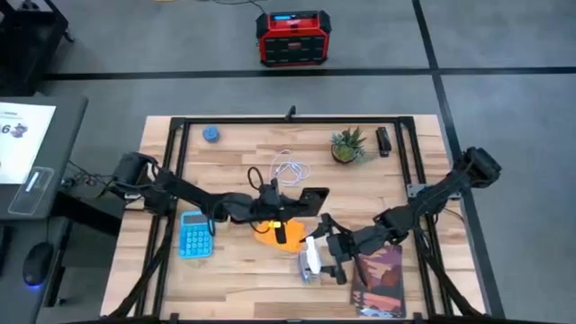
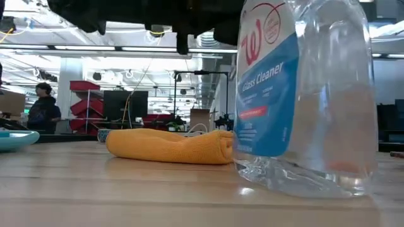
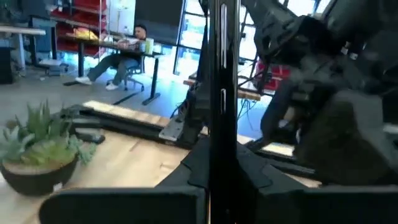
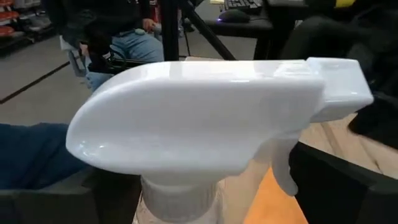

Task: Apply microfiber cloth
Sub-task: Spray the black cellphone

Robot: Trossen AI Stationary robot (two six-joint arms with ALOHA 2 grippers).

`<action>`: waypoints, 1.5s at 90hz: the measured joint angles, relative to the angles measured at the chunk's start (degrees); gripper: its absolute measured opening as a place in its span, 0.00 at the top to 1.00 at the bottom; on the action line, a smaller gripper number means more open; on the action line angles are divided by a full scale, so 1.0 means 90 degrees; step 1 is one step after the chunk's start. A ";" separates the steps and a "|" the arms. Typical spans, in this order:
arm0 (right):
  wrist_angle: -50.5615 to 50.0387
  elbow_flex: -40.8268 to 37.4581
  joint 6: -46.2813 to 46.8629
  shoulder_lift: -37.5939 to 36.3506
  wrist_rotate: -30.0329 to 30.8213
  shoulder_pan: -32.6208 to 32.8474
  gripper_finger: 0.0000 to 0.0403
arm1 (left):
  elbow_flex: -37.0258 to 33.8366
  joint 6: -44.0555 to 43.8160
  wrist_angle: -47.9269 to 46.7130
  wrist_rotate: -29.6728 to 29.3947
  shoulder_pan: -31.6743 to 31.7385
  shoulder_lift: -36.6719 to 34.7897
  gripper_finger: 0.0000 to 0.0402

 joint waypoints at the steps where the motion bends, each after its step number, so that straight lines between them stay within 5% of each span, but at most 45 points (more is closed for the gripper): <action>1: -0.0006 -0.0001 0.0012 0.0000 0.0000 -0.0002 0.17 | -0.0002 0.0010 -0.0018 0.0000 0.0000 -0.0024 0.97; 41: -0.0076 -0.0003 0.0118 0.0002 0.0787 0.0171 0.19 | -0.0022 0.0163 -0.0854 -0.0447 -0.0396 -0.0546 0.97; 70: -0.0309 -0.0001 0.0571 0.0000 0.1160 0.0169 0.41 | -0.0022 0.0126 -0.0920 -0.0547 -0.0410 -0.0545 0.97; 99: -0.0537 -0.0001 0.0493 -0.0141 0.0332 0.0156 0.34 | -0.0022 -0.0183 -0.1556 -0.0549 -0.0423 -0.0545 0.97; 135: -0.2465 -0.0001 0.1111 -0.1031 0.0150 0.0174 0.33 | -0.0027 -0.0516 -0.2573 -0.1140 -0.0722 -0.0545 0.97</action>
